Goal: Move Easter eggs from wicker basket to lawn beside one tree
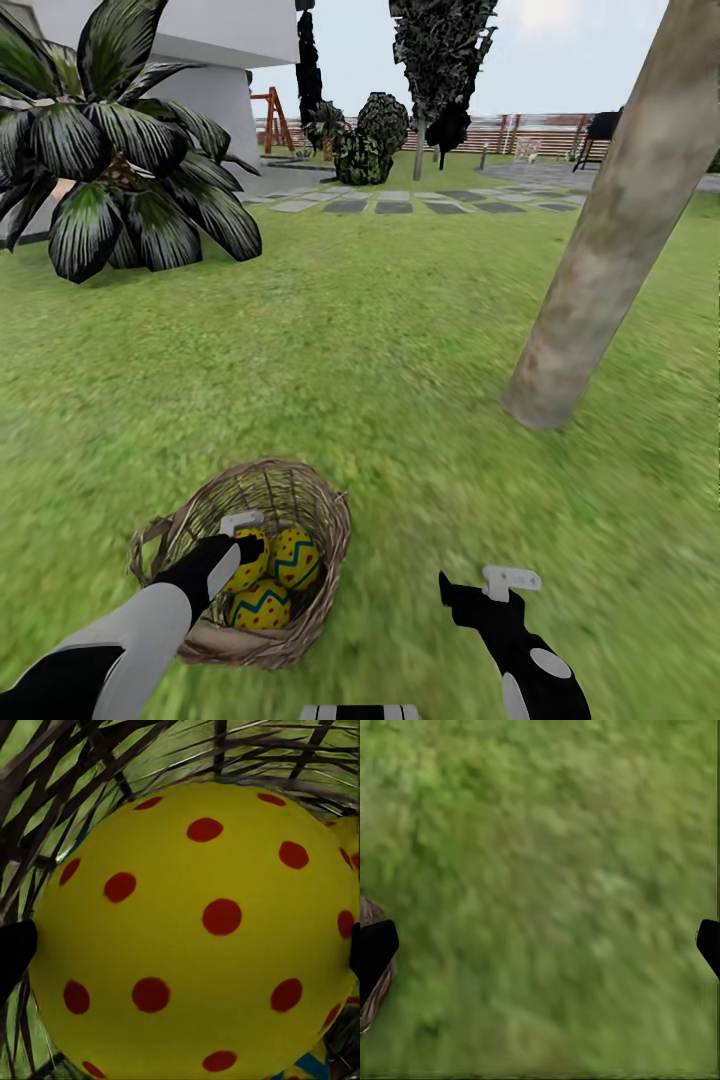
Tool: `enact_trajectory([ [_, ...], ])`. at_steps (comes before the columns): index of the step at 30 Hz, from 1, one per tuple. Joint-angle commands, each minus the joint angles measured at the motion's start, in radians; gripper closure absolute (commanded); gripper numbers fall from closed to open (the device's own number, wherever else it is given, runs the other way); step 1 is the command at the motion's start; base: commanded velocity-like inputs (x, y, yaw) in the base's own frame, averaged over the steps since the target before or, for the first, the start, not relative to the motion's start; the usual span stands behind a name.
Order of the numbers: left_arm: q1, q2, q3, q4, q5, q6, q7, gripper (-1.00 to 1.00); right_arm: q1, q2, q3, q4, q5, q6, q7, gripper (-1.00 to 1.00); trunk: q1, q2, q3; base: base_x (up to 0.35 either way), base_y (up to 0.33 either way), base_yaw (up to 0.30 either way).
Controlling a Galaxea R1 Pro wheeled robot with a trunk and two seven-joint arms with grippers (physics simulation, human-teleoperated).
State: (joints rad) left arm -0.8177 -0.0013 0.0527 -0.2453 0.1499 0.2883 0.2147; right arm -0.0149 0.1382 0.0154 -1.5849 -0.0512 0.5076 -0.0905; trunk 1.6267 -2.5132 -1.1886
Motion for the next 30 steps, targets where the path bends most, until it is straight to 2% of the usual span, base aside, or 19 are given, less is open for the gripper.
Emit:
enact_trajectory([
  [1, 0.0, 0.0, 0.003, -0.002, 0.011, 0.005, 0.003, 1.0, 0.0, 0.0, 0.002, -0.001, -0.006, 0.005, -0.008, -1.0, -0.001, 0.0, -0.001, -0.171, 0.0, 0.0],
  [7, 0.0, 0.0, 0.002, -0.002, 0.011, 0.005, 0.003, 1.0, 0.0, 0.0, 0.002, -0.001, -0.006, 0.005, -0.008, -1.0, -0.002, 0.0, 0.007, -0.032, 0.0, 0.0],
  [30, 0.0, 0.0, -0.004, -0.001, 0.008, 0.017, 0.004, 1.0, 0.0, 0.0, 0.003, -0.001, -0.006, 0.005, -0.007, -1.0, -0.012, 0.005, 0.096, -0.021, -0.016, 0.0],
])
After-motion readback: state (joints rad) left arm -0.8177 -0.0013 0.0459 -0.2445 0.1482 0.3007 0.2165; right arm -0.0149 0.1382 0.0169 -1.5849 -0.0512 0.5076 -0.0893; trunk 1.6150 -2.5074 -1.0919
